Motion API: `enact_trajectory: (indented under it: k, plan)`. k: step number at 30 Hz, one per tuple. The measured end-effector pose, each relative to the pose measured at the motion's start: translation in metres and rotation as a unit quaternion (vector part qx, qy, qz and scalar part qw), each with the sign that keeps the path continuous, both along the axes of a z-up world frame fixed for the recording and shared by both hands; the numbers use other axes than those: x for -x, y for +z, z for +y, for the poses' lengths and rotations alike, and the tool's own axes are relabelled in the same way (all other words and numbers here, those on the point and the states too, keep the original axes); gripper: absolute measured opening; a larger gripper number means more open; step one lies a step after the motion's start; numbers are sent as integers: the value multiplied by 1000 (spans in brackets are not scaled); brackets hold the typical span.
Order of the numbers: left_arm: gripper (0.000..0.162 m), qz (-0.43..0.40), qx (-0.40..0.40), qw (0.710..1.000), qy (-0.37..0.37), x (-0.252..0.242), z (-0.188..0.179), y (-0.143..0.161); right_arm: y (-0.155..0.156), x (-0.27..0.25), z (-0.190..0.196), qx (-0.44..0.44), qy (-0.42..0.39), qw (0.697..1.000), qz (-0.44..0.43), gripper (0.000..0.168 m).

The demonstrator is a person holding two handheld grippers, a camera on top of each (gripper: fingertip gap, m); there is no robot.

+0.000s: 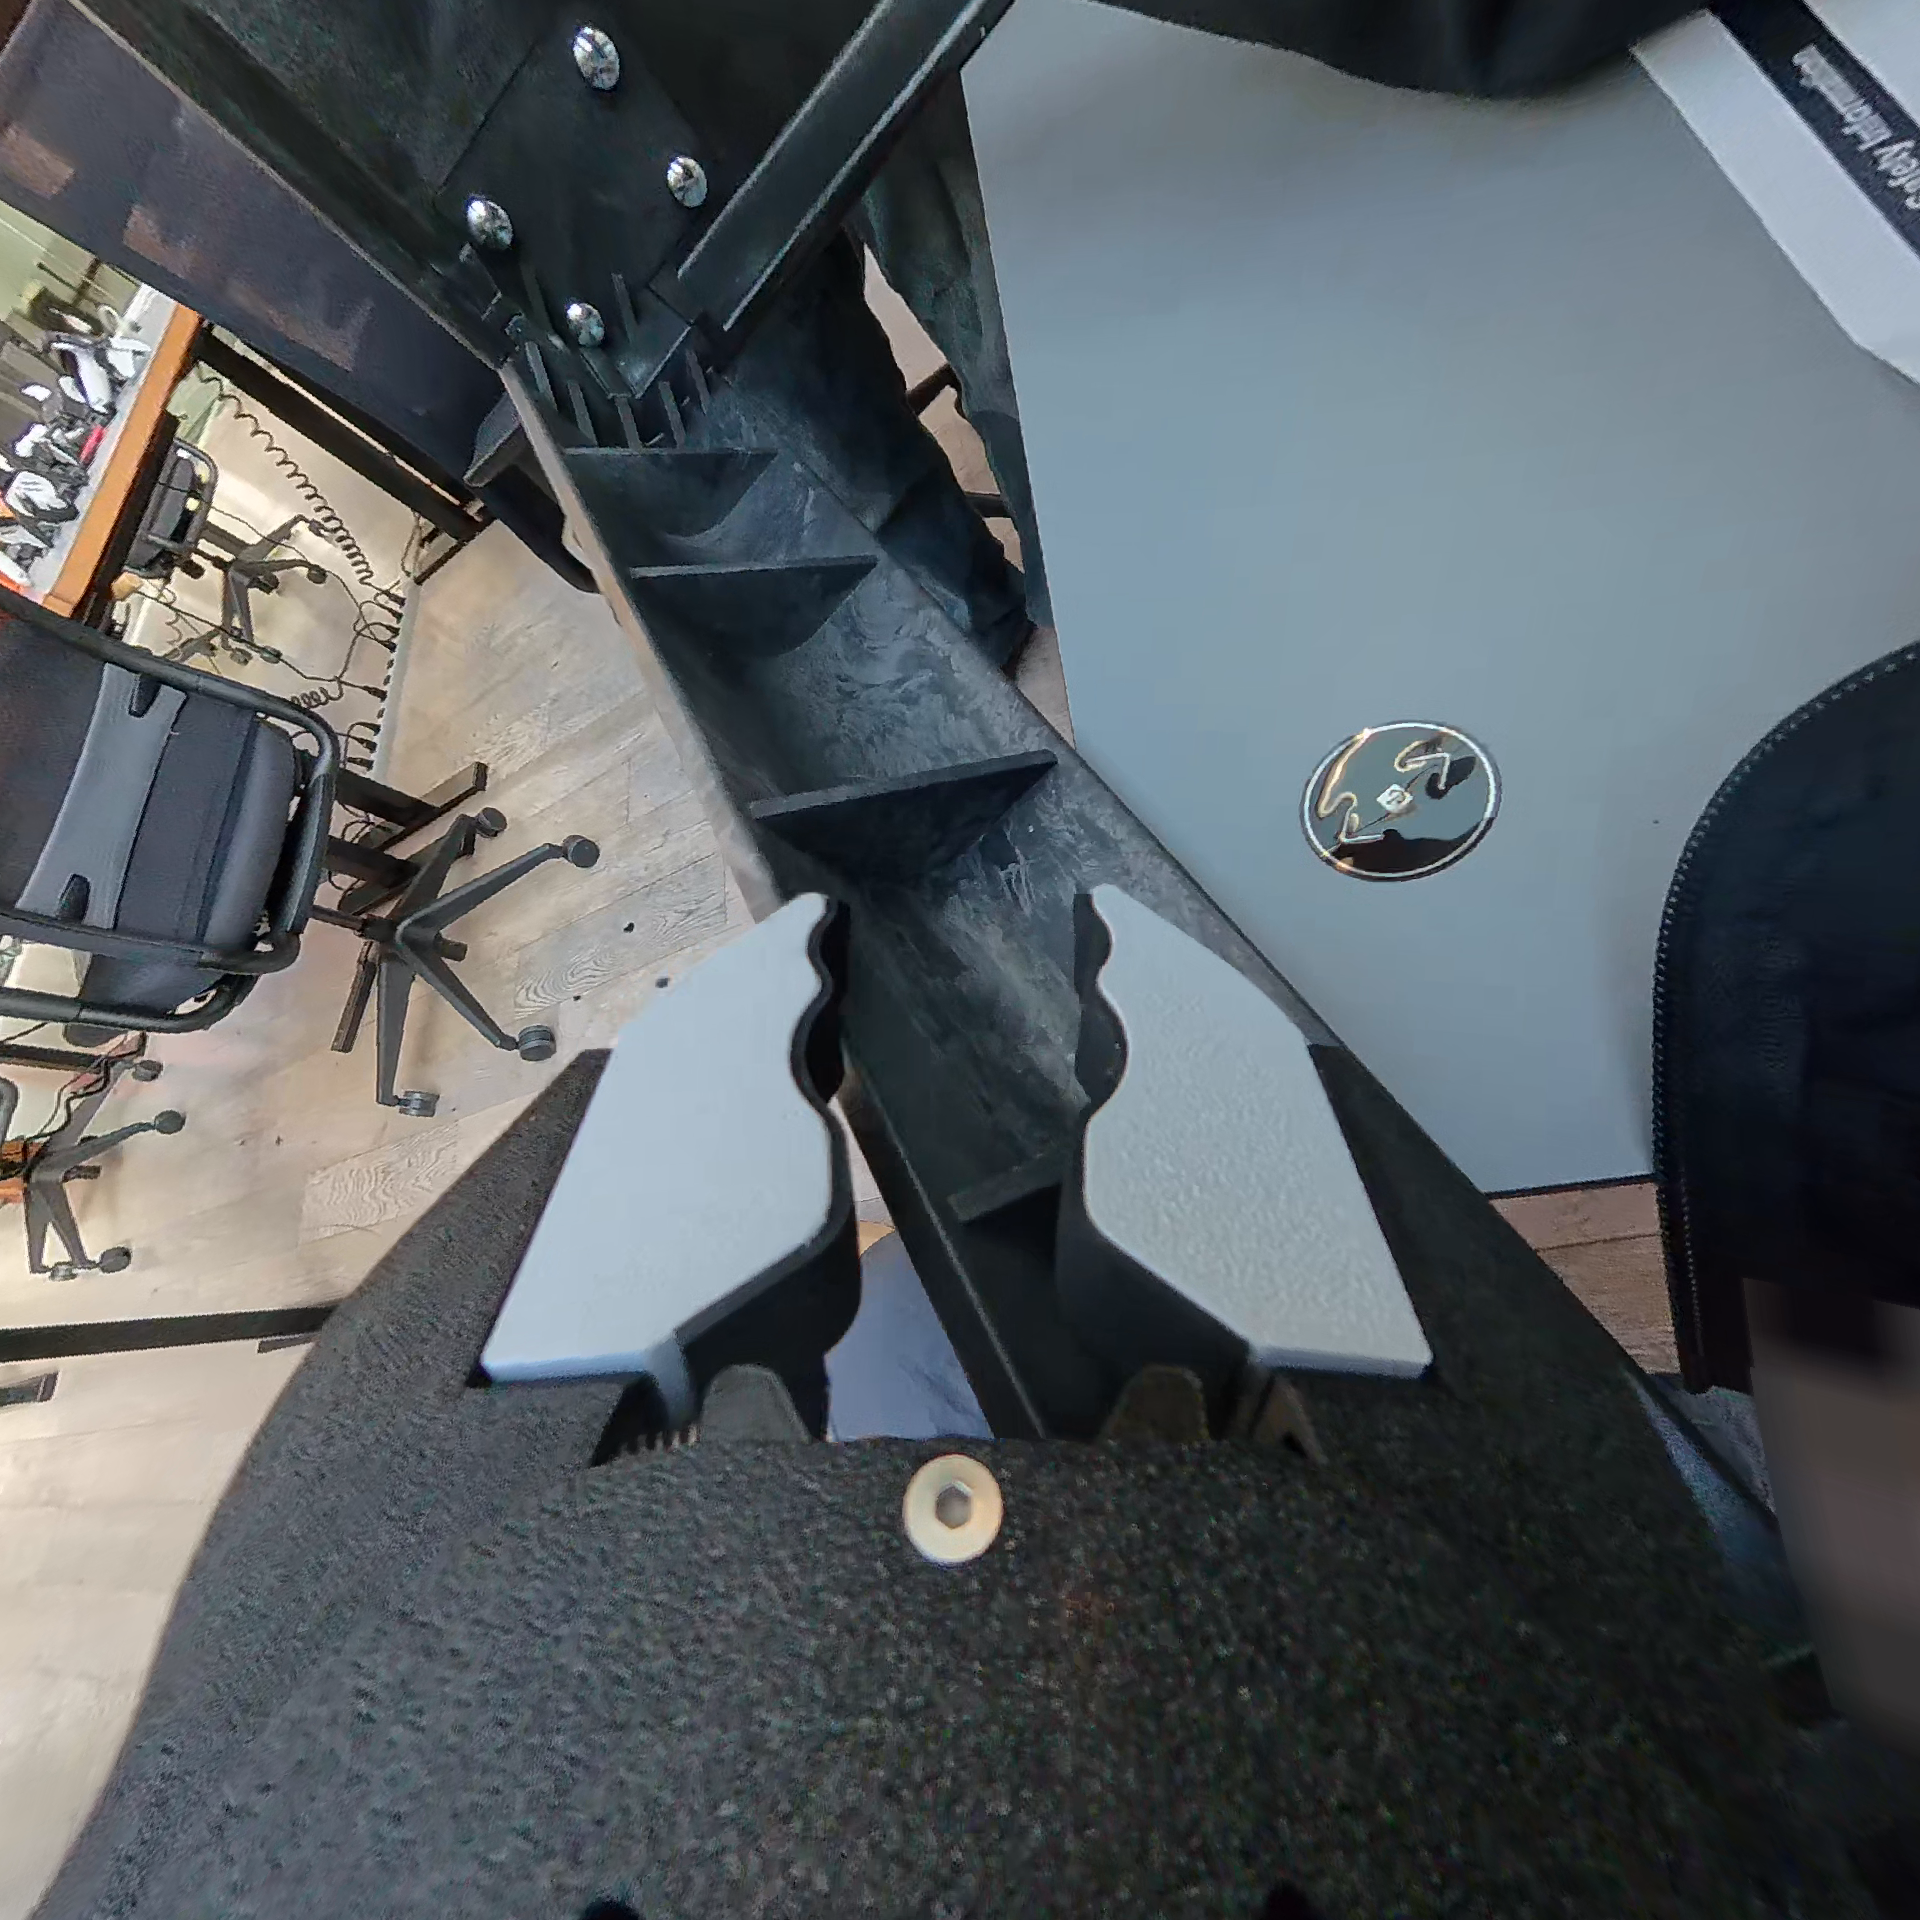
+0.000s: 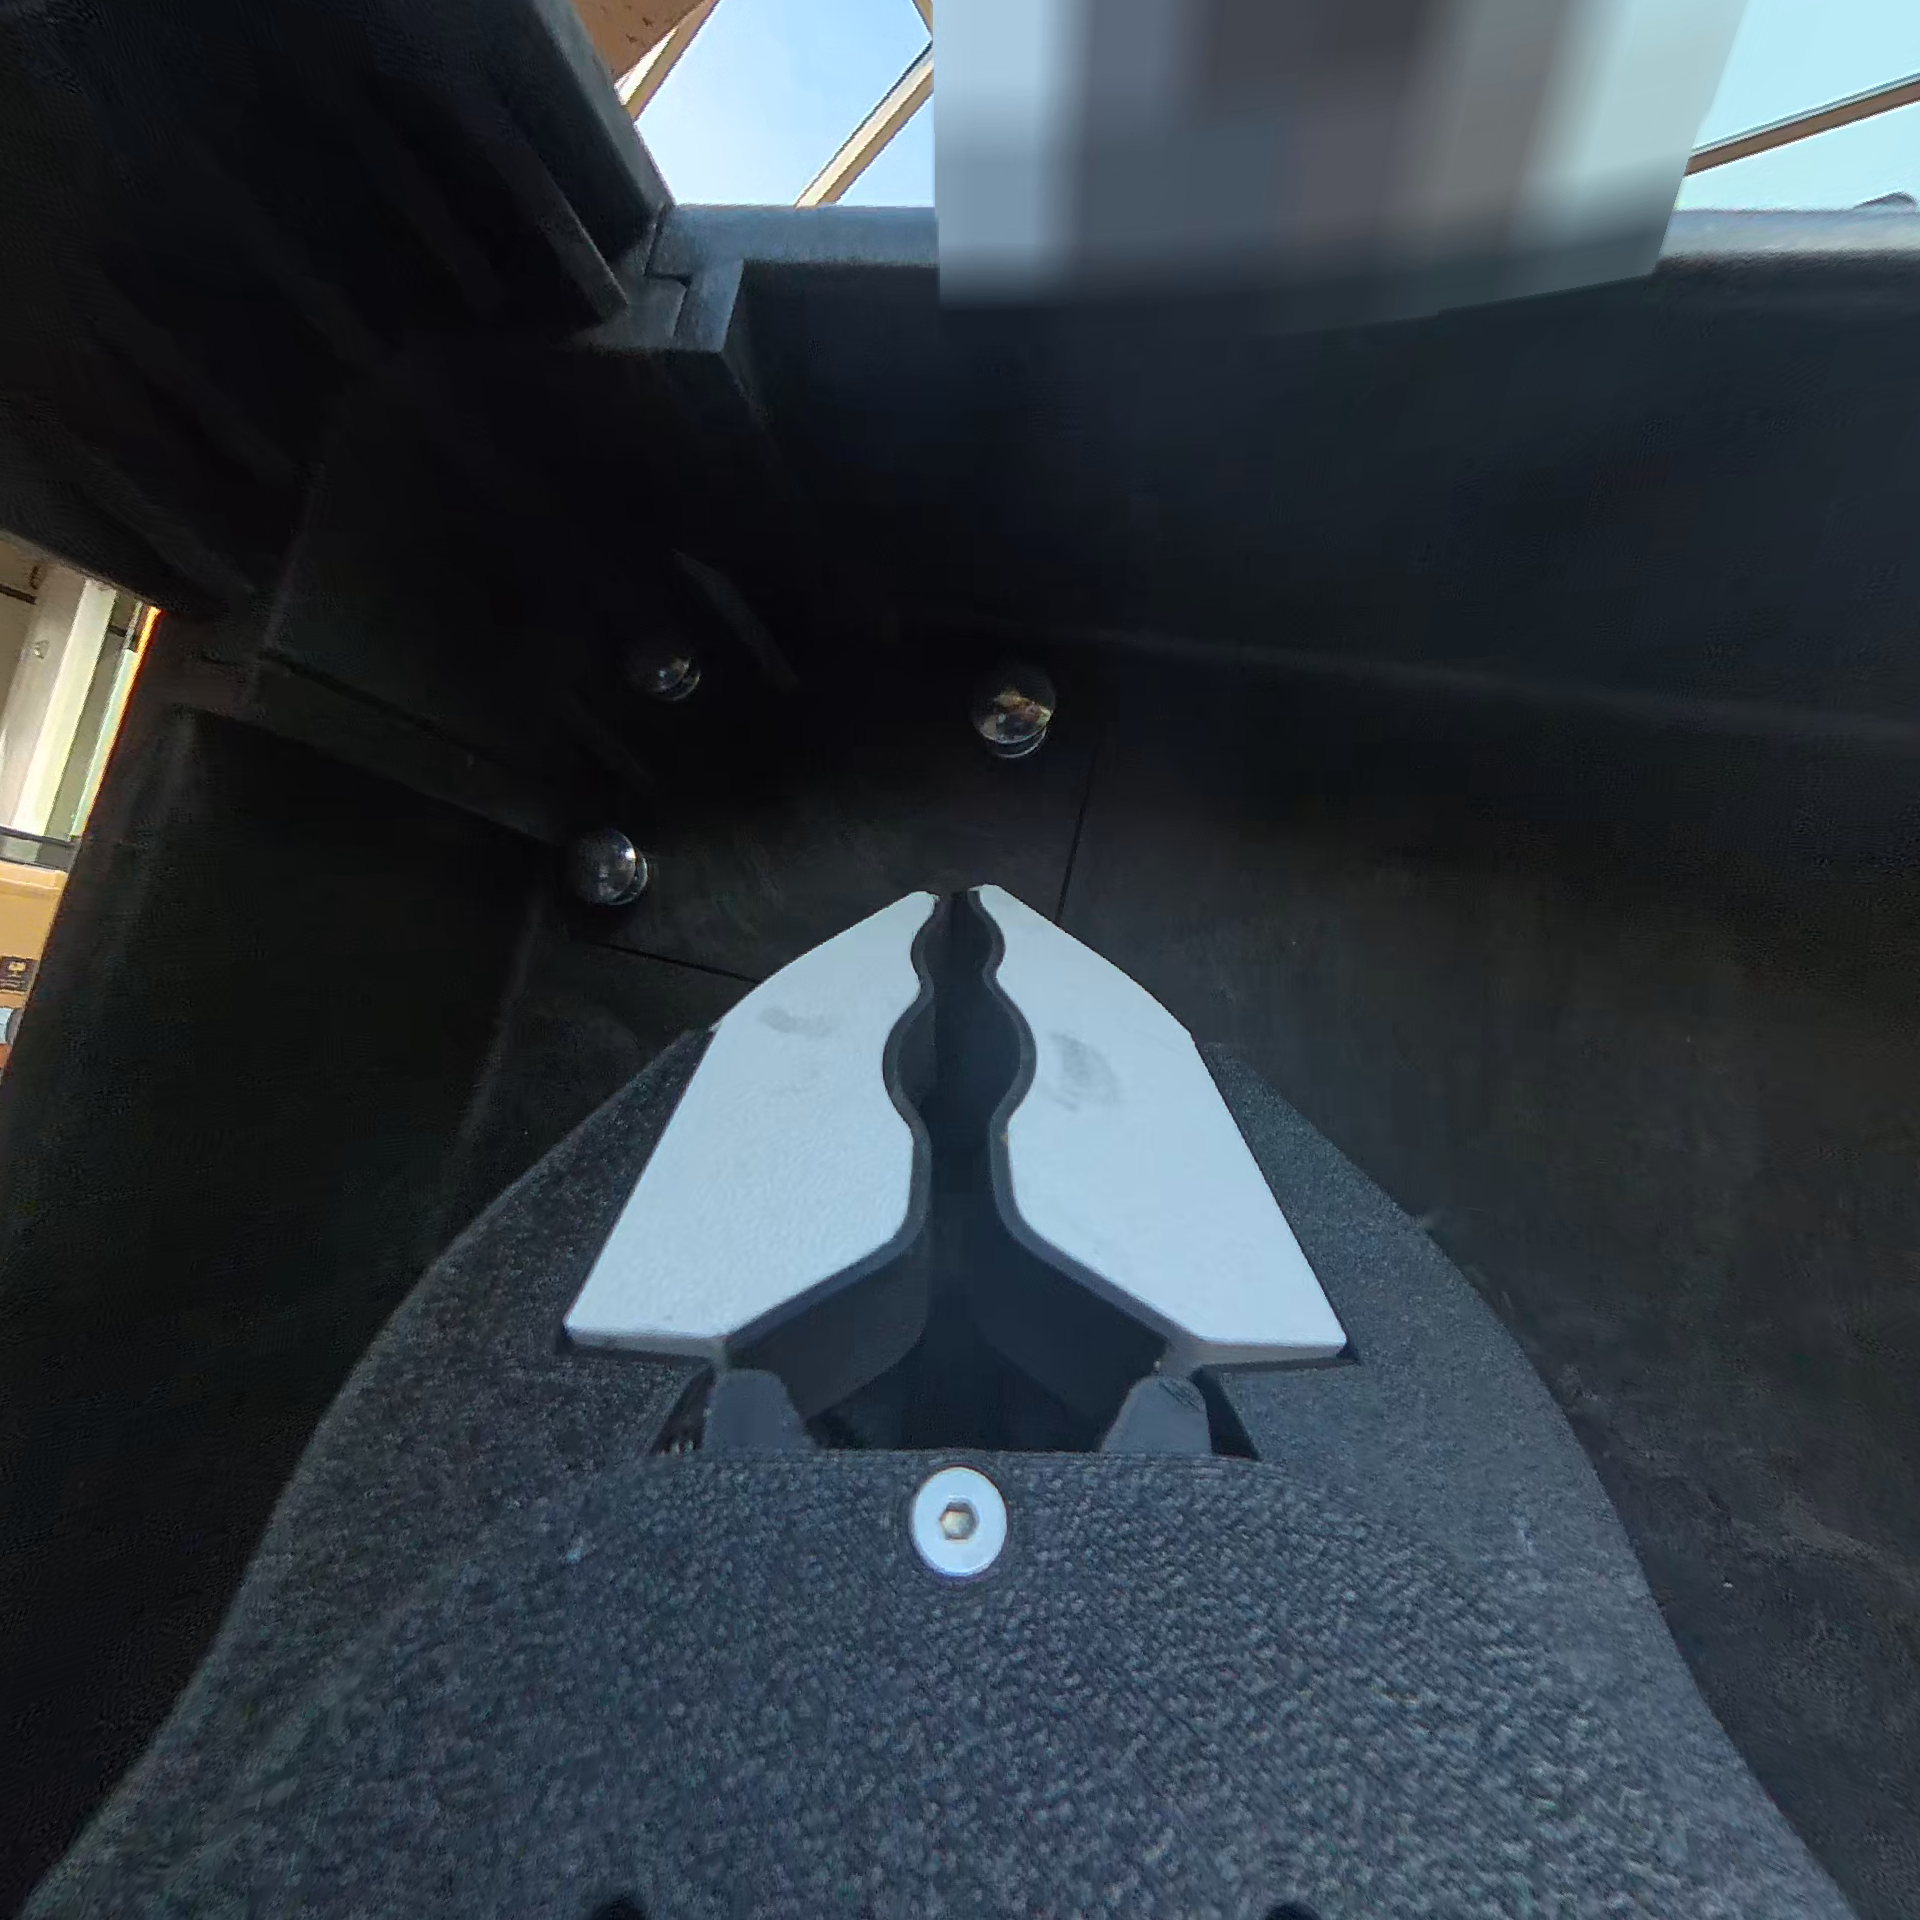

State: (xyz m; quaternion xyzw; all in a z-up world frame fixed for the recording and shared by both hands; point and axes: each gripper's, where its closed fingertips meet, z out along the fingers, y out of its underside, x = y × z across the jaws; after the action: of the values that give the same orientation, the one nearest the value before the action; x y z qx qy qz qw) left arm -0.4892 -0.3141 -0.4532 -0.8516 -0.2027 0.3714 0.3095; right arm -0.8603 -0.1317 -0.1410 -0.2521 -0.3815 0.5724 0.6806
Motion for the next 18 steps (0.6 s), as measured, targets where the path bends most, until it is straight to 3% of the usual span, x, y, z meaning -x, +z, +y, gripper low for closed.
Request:
enact_trajectory:
  k: [12, 18]
  plan:
    - [46, 15, 26, 1000, -1, 0, -1, 1, 1, -1, 0, -1, 0, 1000, 1, 0]
    - [46, 41, -3, 999, 3, 3, 0, 14, 1, 0, 1, -4, -3, 1000, 1, 0]
